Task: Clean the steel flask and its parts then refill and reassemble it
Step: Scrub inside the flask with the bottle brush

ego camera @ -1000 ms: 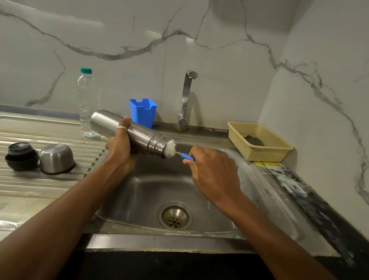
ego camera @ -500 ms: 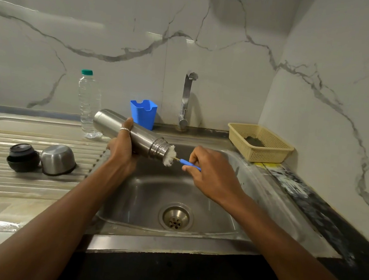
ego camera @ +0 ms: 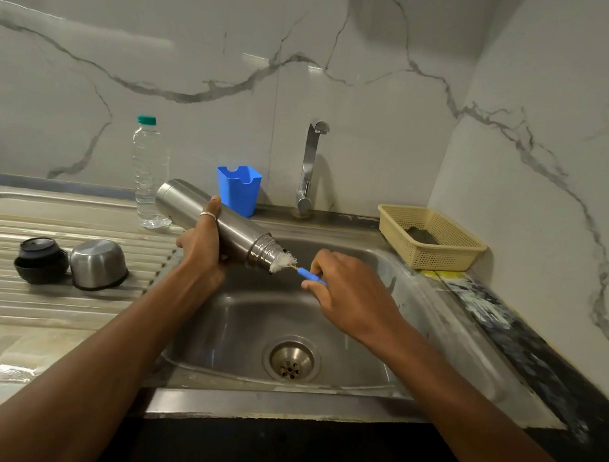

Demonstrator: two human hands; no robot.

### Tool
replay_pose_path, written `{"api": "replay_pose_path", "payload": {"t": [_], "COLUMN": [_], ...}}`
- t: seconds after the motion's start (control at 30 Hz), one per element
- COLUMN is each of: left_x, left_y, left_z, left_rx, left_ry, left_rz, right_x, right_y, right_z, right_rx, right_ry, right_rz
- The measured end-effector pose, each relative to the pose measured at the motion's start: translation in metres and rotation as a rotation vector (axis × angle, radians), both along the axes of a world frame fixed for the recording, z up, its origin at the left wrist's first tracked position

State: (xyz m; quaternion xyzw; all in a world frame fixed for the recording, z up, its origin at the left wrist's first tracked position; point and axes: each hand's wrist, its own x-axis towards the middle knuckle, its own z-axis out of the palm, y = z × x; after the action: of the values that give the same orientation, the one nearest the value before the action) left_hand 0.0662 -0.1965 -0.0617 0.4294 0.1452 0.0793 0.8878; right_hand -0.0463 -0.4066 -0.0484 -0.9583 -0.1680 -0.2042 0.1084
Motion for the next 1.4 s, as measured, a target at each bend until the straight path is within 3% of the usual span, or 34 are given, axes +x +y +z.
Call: {"api": "replay_pose_path", "payload": {"t": [0.13, 0.3, 0.43, 0.5, 0.77, 0.93, 1.17, 1.33, 1.4], "left_x": [0.000, -0.004, -0.006, -0.006, -0.014, -0.009, -0.006, -0.008, -0.012], "left_y": [0.003, 0.002, -0.012, -0.015, -0.027, -0.008, -0.012, -0.022, -0.037], "left_z": [0.000, 0.007, 0.010, 0.009, 0.001, 0.011, 0.003, 0.004, -0.001], "left_rx": [-0.035, -0.066, -0.101, -0.101, -0.002, 0.008, 0.031, 0.032, 0.045], "left_ry": [-0.004, -0.039, -0.076, -0.074, -0.014, -0.002, -0.019, -0.034, -0.031], "left_rz": [0.016, 0.044, 0.000, -0.002, -0.138, 0.010, -0.029, -0.061, -0.118], "right_x": [-0.002, -0.004, -0.010, -0.006, -0.006, -0.010, -0.020, -0.031, -0.026], "right_y": [-0.004, -0.028, -0.051, -0.056, -0.010, -0.044, -0.028, -0.031, -0.019], "right_z": [0.004, 0.042, 0.056, 0.052, 0.014, 0.030, 0.011, 0.023, 0.019], "right_rx": [-0.106, 0.204, 0.317, 0.251, -0.201, -0.098, -0.255, -0.330, -0.378], "right_ry": [-0.093, 0.317, 0.395, 0.338, -0.207, -0.118, -0.377, -0.432, -0.354], "right_rz": [-0.065, 0.052, 0.069, 0.023, 0.011, -0.029, -0.012, -0.060, -0.049]}}
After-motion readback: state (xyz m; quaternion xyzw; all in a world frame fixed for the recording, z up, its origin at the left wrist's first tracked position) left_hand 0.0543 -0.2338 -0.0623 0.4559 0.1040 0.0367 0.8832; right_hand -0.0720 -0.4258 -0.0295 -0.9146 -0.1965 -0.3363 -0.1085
